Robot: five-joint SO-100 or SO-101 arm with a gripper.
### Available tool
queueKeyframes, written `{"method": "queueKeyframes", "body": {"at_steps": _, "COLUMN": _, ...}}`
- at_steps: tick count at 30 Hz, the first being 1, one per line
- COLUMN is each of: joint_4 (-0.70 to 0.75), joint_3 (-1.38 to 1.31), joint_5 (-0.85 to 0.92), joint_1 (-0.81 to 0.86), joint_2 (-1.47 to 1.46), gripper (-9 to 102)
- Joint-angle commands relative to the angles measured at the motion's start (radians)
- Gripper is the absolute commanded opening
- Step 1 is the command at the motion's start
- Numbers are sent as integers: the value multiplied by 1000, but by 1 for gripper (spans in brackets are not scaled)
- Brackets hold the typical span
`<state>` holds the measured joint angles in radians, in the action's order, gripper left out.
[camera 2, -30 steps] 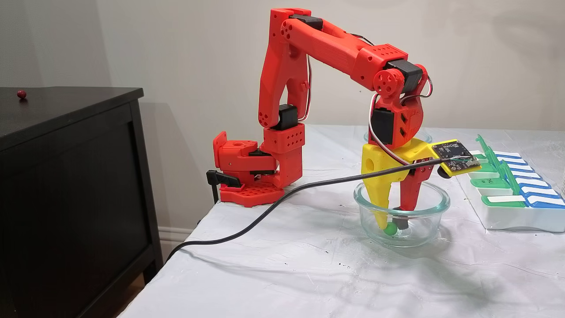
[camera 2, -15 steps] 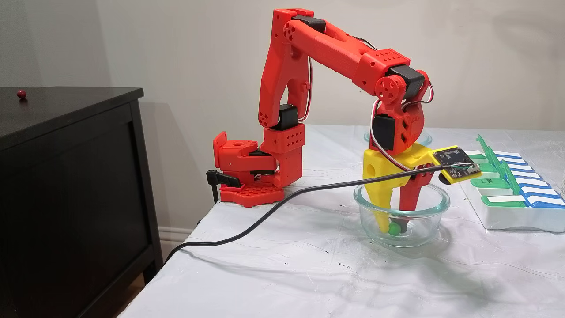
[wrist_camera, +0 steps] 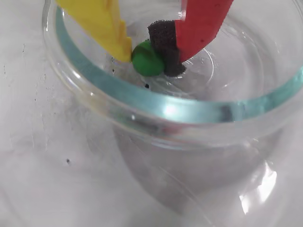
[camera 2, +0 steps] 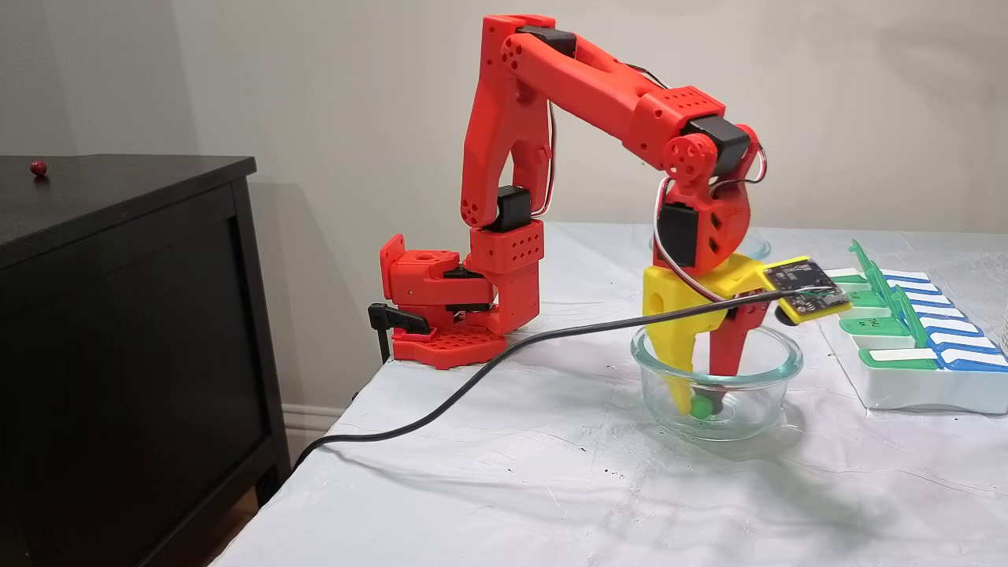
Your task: Sort medicines into box.
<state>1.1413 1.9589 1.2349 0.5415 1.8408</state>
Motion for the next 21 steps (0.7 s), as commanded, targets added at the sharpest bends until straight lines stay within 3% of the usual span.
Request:
{"method": "queueKeyframes", "body": {"at_steps": 1, "joint_4": -3, "joint_3": -5, "joint_5": -67, "joint_1": -57, "joint_2": 215, "gripper": 0}}
{"method": "queueKeyframes", "body": {"at_steps": 13, "joint_4": -133, "joint_3": -35, "joint_5": -477, "joint_1": -202, "joint_2": 485, "gripper": 0}}
{"method": "queueKeyframes", "body": {"at_steps": 21, "joint_4": -448, "joint_3": 83, "joint_5": -686, "joint_1": -397, "joint_2": 385, "gripper": 0}}
